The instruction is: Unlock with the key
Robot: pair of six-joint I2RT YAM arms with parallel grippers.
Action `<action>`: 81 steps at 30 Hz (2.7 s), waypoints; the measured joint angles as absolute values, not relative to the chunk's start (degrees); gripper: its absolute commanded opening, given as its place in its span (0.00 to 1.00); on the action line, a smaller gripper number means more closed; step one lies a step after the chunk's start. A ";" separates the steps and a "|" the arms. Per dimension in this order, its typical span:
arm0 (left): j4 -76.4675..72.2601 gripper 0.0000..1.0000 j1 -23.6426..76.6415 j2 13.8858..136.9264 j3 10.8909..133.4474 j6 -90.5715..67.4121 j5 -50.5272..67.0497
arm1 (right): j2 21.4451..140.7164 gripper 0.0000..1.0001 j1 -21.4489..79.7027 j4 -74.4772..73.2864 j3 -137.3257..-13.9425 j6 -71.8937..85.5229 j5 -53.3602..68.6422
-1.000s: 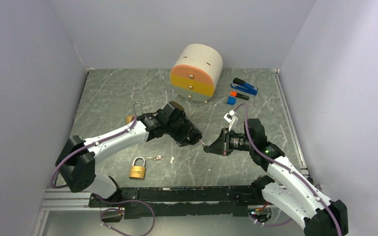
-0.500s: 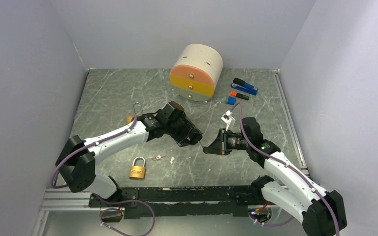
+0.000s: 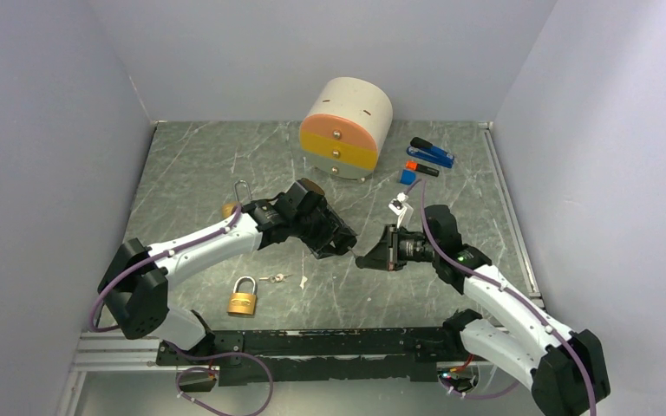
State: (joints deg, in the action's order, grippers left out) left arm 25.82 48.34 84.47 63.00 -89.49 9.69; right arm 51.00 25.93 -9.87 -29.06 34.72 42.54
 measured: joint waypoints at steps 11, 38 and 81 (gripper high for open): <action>25.78 0.03 48.16 84.82 62.98 -89.49 8.99 | 53.04 0.00 26.00 -8.88 -29.43 37.21 41.91; 22.74 0.02 47.64 85.12 59.35 -97.43 3.49 | 59.24 0.00 28.93 -5.52 -31.14 47.79 34.00; 14.70 0.02 46.46 84.44 56.38 -95.64 0.64 | 74.54 0.00 29.28 -12.23 -45.17 58.76 32.23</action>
